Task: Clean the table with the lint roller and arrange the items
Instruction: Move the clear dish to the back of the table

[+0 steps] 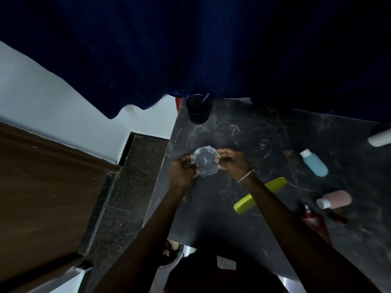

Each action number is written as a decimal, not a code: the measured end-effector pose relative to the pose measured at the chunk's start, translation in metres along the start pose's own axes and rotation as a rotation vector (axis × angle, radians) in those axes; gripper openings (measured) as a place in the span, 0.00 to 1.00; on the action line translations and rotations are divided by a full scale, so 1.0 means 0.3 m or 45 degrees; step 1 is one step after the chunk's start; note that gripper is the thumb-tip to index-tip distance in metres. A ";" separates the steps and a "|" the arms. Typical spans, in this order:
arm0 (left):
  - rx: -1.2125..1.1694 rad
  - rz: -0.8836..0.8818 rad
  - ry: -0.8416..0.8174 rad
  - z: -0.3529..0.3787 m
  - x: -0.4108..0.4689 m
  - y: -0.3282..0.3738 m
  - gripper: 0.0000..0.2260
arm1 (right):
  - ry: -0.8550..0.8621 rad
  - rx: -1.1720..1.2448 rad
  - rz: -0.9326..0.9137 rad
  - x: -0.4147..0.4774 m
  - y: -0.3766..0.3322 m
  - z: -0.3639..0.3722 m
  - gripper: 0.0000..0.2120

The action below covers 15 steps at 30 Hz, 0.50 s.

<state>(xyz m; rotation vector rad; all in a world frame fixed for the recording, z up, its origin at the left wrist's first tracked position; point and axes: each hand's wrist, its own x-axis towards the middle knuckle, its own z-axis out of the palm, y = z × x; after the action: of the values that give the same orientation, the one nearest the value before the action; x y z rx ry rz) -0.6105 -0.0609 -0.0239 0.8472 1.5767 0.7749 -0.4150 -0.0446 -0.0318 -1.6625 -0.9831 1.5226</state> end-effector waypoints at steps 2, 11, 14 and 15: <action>0.041 0.014 0.023 -0.045 0.064 0.000 0.17 | 0.002 0.009 0.022 0.049 -0.009 0.050 0.15; 0.140 -0.134 0.011 -0.115 0.259 0.022 0.17 | 0.175 -0.115 -0.013 0.241 0.032 0.203 0.15; 0.168 -0.146 0.042 -0.130 0.297 0.022 0.18 | 0.166 -0.153 -0.038 0.284 0.034 0.231 0.16; 0.179 -0.145 0.047 -0.134 0.310 0.018 0.19 | 0.153 -0.164 -0.058 0.293 0.032 0.238 0.16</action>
<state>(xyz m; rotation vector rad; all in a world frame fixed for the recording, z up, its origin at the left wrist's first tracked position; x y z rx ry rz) -0.6600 0.0195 -0.0609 0.8398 1.7120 0.6064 -0.4821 0.0261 -0.0899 -1.7861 -1.0657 1.3381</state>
